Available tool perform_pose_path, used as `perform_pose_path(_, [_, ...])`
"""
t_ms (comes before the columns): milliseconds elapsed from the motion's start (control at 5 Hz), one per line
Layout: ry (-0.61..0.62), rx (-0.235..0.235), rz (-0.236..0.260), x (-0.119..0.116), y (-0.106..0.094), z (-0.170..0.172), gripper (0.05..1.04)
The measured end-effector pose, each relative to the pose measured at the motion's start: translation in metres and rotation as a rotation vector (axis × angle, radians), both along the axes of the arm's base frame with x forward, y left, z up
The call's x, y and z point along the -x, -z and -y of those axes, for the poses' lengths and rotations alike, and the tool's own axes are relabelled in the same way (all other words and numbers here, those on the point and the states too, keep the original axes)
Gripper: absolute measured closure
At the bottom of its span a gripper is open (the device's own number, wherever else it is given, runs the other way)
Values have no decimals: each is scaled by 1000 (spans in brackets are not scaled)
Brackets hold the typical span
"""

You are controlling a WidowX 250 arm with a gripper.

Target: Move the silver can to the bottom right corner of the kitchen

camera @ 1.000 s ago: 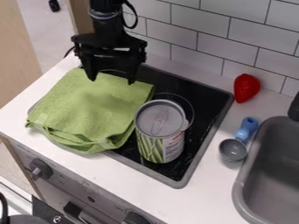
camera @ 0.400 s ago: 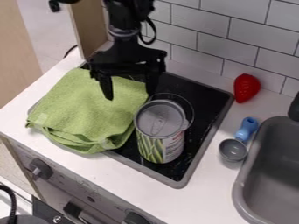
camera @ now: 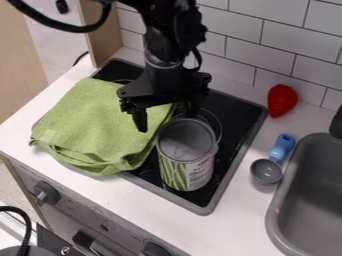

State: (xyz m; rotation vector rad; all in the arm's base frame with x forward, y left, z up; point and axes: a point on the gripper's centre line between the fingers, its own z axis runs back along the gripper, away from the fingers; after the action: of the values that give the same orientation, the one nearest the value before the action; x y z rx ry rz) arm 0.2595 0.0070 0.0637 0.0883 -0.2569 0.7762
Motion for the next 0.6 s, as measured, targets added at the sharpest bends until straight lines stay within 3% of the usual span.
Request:
perform_pose_path(400, [-27,-31,-39,7,14,22,87])
perform_pose_path(600, [-71,-34,-19,9,14,34,87])
